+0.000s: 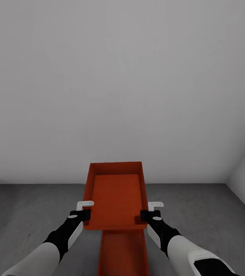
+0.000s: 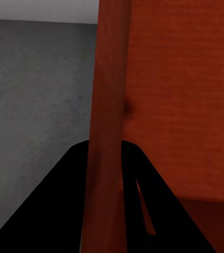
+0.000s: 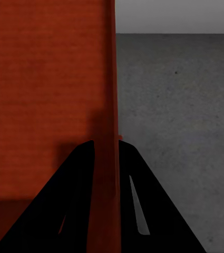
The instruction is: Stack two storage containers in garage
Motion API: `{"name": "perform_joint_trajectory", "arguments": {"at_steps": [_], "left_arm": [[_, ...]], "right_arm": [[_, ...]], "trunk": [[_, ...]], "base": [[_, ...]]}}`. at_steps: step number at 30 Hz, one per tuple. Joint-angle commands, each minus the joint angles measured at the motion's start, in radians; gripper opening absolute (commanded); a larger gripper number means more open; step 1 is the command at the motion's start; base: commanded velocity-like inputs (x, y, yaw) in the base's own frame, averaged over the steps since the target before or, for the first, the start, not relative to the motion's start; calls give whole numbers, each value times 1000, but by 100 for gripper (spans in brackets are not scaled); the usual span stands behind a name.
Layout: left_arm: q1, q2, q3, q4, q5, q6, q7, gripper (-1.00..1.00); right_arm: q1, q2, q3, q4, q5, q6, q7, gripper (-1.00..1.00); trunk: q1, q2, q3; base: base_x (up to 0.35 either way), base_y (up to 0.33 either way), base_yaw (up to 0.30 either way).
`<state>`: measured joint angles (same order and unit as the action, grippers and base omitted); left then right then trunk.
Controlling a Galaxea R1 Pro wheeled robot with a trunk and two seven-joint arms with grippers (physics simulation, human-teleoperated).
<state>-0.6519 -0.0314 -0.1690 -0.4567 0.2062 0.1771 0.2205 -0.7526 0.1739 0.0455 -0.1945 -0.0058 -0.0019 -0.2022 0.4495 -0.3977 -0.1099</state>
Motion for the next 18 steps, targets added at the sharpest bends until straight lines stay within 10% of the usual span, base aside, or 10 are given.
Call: {"name": "perform_joint_trajectory", "arguments": {"at_steps": [1, 18], "left_arm": [[0, 5, 66, 0, 4, 7, 108, -100], [0, 5, 65, 0, 4, 7, 108, -100]], "right_arm": [[-2, -62, -50, -3, 15, -78, -26, -100], [-2, -64, -50, -3, 13, -78, -26, -100]], "trunk": [[1, -2, -4], [1, -2, -31]], "base": [[0, 0, 0], [0, 0, 0]]}}
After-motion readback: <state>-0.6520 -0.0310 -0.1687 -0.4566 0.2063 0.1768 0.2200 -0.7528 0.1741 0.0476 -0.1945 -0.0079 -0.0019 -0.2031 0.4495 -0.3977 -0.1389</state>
